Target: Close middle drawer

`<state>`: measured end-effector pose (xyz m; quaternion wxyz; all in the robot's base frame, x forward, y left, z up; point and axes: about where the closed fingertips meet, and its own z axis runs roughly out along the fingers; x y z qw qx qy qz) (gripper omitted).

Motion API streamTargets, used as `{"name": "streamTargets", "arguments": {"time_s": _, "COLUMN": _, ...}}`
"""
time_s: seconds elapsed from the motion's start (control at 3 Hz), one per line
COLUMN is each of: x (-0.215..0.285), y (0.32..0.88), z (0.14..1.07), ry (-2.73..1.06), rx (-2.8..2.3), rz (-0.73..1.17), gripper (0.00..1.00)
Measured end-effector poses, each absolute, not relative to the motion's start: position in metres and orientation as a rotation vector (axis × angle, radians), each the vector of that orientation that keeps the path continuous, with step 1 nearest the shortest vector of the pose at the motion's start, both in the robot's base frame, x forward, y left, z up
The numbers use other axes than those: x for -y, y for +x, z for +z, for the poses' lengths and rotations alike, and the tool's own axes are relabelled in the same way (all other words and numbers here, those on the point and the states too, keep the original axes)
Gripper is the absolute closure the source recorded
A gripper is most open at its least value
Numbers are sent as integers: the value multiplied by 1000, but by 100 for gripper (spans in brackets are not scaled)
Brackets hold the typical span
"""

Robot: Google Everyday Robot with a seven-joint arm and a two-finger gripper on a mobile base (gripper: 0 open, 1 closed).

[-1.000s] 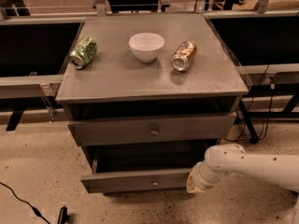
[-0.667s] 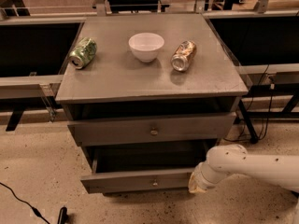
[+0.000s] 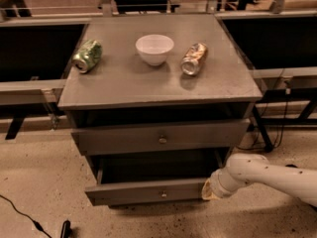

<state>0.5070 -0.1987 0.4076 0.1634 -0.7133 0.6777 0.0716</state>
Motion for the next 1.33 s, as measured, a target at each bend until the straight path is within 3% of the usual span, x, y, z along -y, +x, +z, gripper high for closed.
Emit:
{"name": "streamTargets", "arguments": {"time_s": 0.33, "x": 199, "y": 507, "z": 407, "ry": -2032, "rx": -1932, "rz": 204, "gripper": 28}}
{"name": "streamTargets", "arguments": {"time_s": 0.67, "x": 198, "y": 505, "z": 407, "ry": -2028, "rx": -1930, "rz": 202, "gripper": 5}}
{"name": "streamTargets", "arguments": {"time_s": 1.33, "x": 194, "y": 491, "z": 407, "ry": -2028, "rx": -1930, "rz": 202, "gripper": 0}}
